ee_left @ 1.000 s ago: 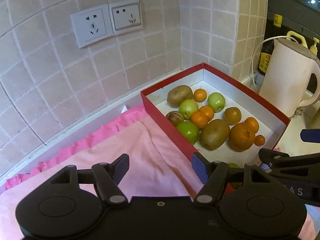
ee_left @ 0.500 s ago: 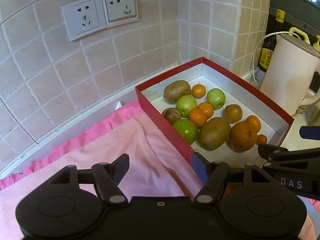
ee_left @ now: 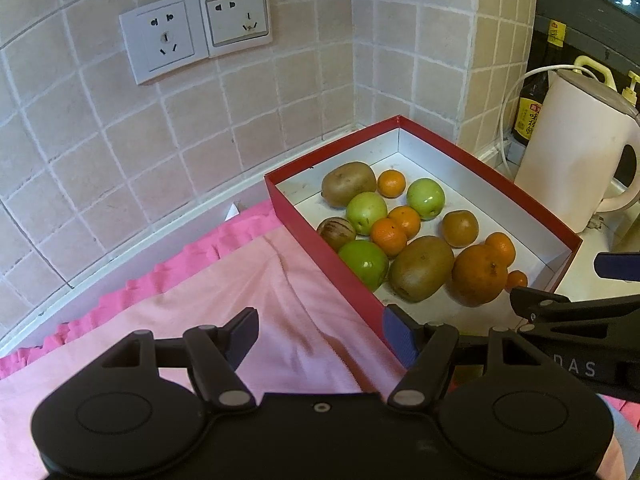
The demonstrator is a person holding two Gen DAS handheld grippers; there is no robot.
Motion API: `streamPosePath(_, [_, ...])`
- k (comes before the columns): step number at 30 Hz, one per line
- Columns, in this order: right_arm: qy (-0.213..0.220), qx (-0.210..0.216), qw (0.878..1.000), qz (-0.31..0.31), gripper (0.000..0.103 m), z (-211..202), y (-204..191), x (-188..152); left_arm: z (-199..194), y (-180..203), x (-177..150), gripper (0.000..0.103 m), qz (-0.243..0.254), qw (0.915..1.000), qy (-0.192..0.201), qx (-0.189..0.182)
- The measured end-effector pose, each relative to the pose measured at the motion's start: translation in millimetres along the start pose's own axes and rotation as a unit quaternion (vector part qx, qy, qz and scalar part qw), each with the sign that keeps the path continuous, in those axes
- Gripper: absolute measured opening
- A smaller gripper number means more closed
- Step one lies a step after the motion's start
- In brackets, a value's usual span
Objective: Organize fruits
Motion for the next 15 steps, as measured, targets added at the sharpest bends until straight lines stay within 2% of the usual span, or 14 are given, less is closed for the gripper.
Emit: streamPosePath(15, [0.001, -0.003, 1.000, 0.001, 0.081, -1.1, 0.1, -1.5, -1.8, 1.1, 0.6, 0.081, 0.002, 1.0000, 0.002, 0.001])
Point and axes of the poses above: each gripper's, at about its wrist camera, not at the fingertips, and z roughly the way its jaws point, y to its right, x to its top, the point moved 2 cm from there along z, roughly the way its jaws point, and after that the axes turned 15 degrees about y, right-handed, at the moved point
